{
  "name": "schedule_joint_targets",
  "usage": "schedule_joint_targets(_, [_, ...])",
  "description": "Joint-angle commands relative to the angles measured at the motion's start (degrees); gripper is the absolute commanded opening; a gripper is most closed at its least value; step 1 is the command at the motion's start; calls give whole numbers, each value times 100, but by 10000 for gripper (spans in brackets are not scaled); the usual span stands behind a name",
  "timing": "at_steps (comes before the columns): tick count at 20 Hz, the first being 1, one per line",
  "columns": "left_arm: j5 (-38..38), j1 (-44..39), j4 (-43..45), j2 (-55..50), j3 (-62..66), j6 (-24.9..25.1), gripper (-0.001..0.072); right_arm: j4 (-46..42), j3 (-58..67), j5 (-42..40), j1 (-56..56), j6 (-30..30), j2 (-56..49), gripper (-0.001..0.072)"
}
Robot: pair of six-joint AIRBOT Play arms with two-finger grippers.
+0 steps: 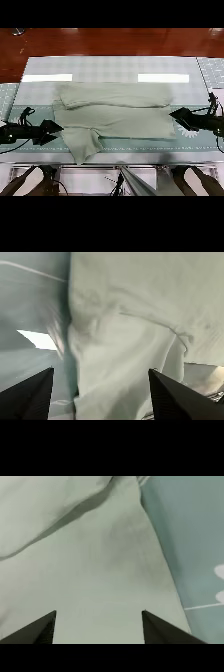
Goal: Fold the shirts.
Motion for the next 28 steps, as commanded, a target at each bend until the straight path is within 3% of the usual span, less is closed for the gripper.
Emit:
schedule_joint_targets(1, [542,-280,-516,28,-481,240,704,238,-125,55,-2,-76,72,624])
schedule_joint_targets(5, [813,-846,-990,26,-678,835,701,487,-114,-68,-4,-144,72,624])
schedule_joint_targets(6, [863,-1012,-1010,26,-697,833,635,282,-42,-184,-57,-133,70,624])
schedule_joint_targets(7, [844,-1137,-1008,26,-695,835,287,-136,98,-210,-236,50,70,624])
schedule_joint_targets(8, [804,-1207,-1012,28,-691,837,45,-636,245,-179,-483,321,70,624])
schedule_joint_targets(12, [647,-1189,-1010,35,-597,839,29,-2118,321,608,-1180,1110,70,624])
schedule_joint_targets(15, [651,-1189,-1029,35,-573,839,29,-1934,-155,1073,-1180,1075,72,624])
schedule_joint_targets(28, [715,-1189,-1027,35,-573,841,30,-686,-238,1355,-1180,205,-1368,624])
